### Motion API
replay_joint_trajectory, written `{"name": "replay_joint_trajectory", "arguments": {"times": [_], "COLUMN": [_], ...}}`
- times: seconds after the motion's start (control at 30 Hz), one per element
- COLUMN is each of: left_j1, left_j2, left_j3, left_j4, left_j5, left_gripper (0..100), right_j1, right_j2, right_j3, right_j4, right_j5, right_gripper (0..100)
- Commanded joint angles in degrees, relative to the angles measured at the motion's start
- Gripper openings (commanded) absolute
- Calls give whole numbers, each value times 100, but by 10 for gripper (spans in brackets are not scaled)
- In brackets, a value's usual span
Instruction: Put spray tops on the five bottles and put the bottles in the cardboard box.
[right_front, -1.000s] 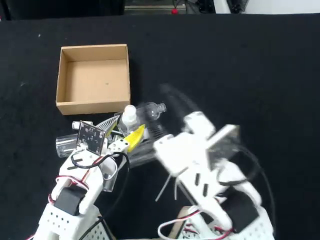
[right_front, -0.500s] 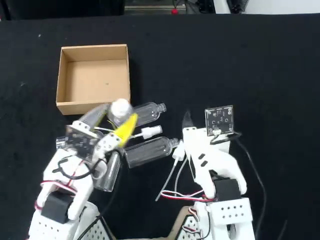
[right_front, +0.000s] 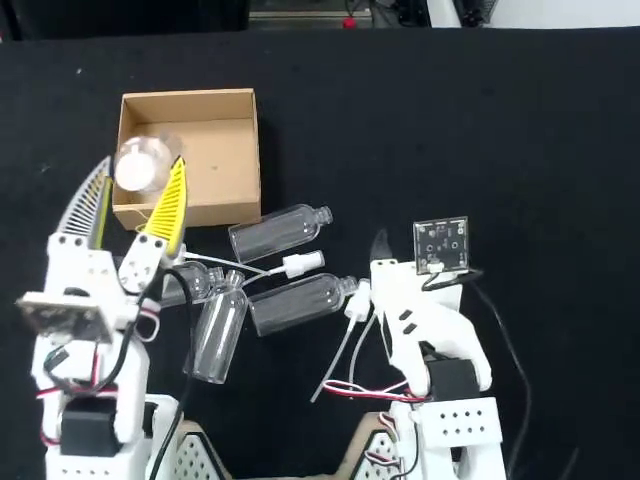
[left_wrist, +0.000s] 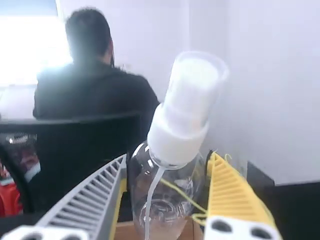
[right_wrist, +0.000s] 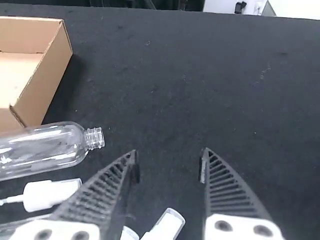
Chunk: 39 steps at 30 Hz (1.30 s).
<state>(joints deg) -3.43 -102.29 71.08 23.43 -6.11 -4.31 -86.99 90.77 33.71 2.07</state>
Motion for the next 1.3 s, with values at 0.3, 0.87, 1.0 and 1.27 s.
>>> {"name": "replay_joint_trajectory", "arguments": {"times": [0.3,0.87,1.0,1.27], "left_j1": [-84,-1024,-989,-989], "left_j2": [3411,5820,6198,7182], "left_j3": [-2818,-2105,-2035,-2510], "left_j4": [-167,-2892,-2989,-3024], "left_j5": [35,53,79,79], "left_gripper": [224,224,224,224], "right_j1": [70,70,70,70], "right_j2": [-127,-127,-127,-127], "right_j3": [-22,-13,13,31], "right_j4": [-185,-185,-193,-202], "right_j5": [53,62,62,62], "right_gripper": [191,191,191,191]}}
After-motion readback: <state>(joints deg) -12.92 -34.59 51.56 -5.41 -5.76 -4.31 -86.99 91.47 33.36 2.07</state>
